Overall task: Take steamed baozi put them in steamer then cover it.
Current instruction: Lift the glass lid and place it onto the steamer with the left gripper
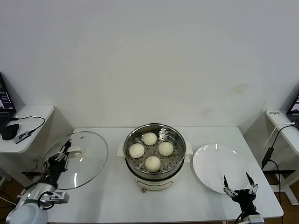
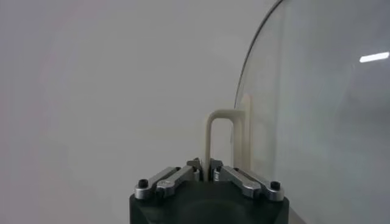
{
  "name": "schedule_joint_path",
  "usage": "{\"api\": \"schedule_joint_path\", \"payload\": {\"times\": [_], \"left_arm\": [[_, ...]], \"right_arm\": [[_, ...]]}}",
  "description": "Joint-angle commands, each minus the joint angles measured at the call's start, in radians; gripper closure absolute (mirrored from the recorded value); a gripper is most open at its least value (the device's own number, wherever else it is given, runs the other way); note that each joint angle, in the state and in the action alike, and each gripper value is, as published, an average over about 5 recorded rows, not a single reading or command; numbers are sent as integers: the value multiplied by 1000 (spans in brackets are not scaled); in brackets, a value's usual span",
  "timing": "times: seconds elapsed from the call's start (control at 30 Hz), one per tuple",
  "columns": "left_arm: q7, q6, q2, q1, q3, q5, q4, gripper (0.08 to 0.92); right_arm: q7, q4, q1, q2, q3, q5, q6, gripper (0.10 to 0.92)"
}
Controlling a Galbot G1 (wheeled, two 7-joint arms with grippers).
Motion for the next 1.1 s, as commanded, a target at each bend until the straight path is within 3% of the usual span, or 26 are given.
{"api": "schedule_joint_path", "payload": {"times": [0.03,0.2,0.5,0.8,1.1], "left_arm": [[114,254,88,-135,290,-6,-236,847],[167,305,48,-275,472,131,-173,847],[281,405,-98,-483,699,325,-53,847],[331,438,-262,-570,771,412,55,847],[315,434,-300,-572,782,421,109,847]], "right_arm": [[-6,-7,15,-2,-33,-59,5,203],[-9,-19,30,1,-51,-96,0,203],[-13,-36,41,21,-73,-150,-5,203],[-14,-57,36,32,-86,-168,-1,203],[-14,-64,29,29,-85,-170,3,203]]}}
